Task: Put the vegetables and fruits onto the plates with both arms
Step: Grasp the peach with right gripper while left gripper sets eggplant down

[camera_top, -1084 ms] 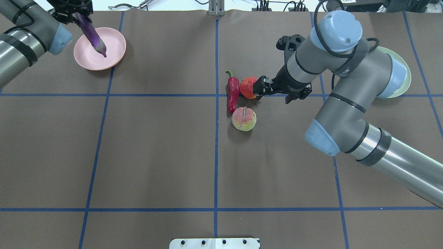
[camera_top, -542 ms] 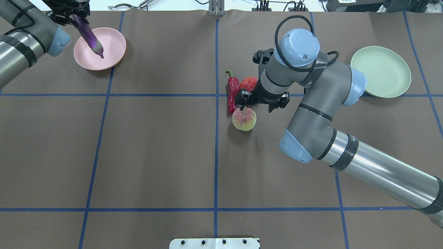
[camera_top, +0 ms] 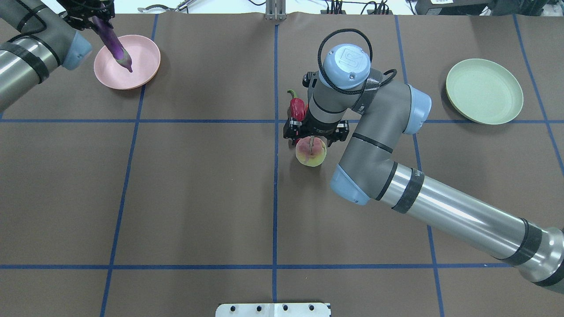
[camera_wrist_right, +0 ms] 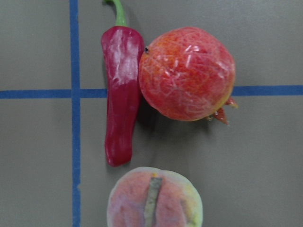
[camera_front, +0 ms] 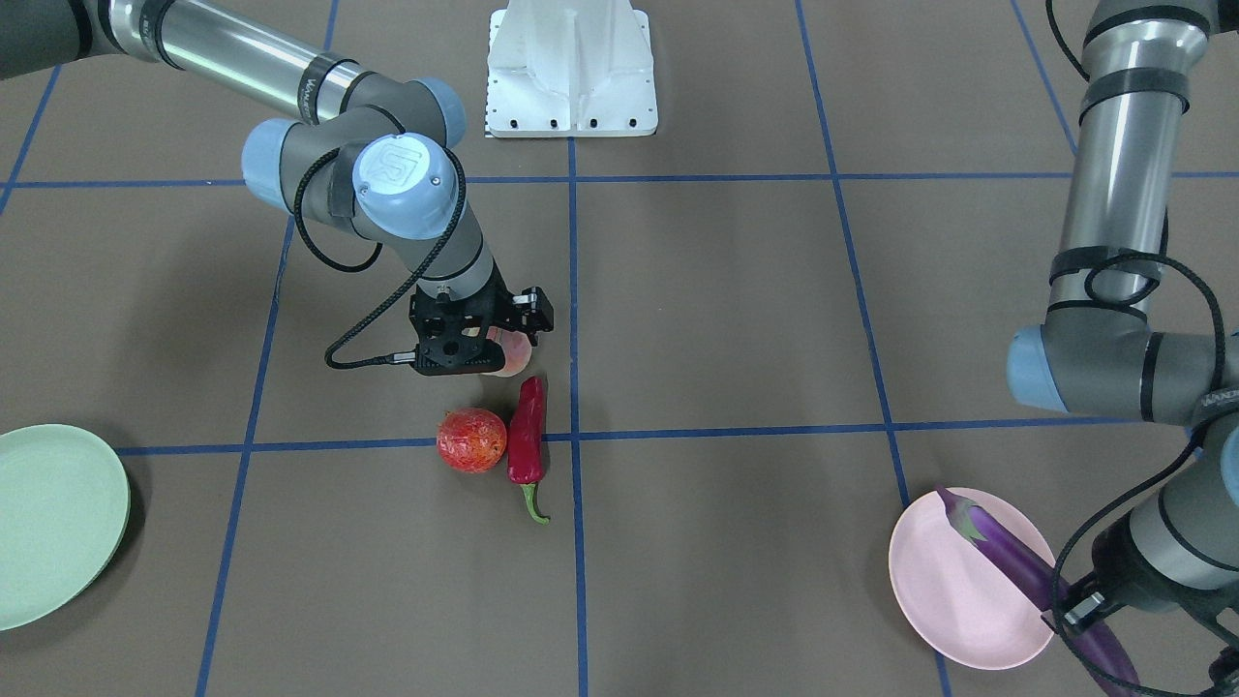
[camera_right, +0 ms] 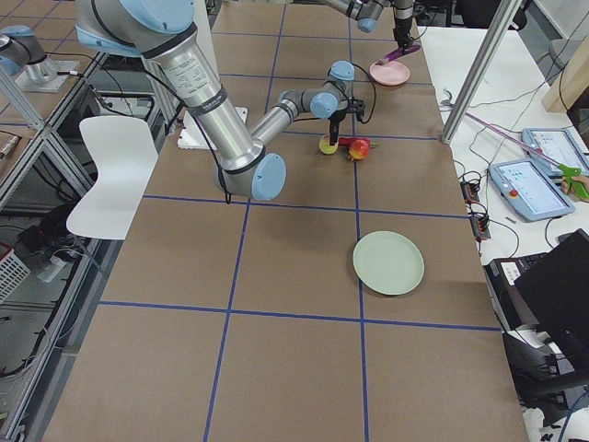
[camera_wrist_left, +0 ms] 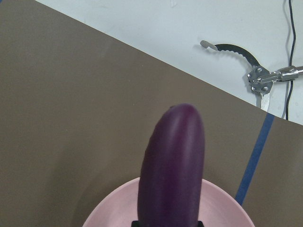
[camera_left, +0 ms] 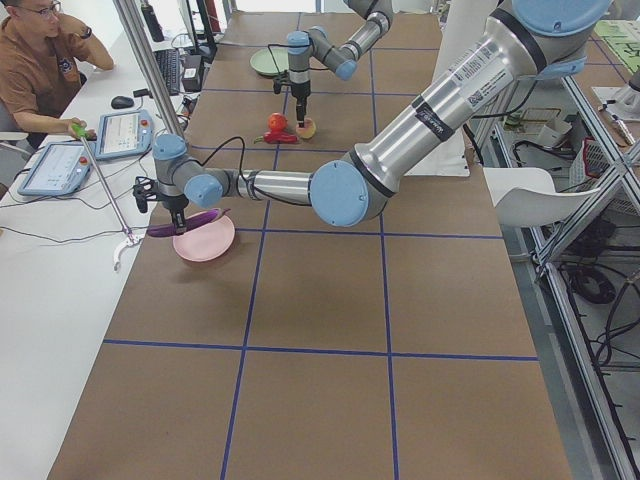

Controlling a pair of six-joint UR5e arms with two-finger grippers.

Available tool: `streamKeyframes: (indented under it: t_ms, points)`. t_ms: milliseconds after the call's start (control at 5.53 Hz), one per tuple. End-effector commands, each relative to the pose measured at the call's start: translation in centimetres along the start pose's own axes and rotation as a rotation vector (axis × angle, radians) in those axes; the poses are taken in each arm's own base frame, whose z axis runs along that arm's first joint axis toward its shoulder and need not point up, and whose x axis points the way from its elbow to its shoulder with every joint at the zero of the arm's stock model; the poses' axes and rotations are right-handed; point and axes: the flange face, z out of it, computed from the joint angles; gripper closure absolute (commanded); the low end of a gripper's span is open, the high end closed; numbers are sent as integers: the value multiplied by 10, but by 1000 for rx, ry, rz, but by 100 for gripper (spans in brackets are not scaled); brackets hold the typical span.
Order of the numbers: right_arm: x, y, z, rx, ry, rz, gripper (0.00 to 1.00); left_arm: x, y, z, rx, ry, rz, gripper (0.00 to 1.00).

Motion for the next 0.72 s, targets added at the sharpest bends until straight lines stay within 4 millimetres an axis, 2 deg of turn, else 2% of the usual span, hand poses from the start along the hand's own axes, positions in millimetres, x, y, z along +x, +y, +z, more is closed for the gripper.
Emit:
streamKeyframes:
  t_ms: [0, 181, 361, 542]
  points:
    - [0, 2, 14, 0, 28, 1, 1, 0, 0, 0, 0, 0, 0, 100]
    - [1, 8, 22, -7, 36, -1, 1, 0, 0, 0, 0, 0, 2, 100]
    - [-1, 8, 28, -14, 45, 10, 18, 0, 0, 0, -1, -1, -1, 100]
    - [0, 7, 27, -15, 44, 16, 71, 1, 1, 2, -1, -2, 2, 100]
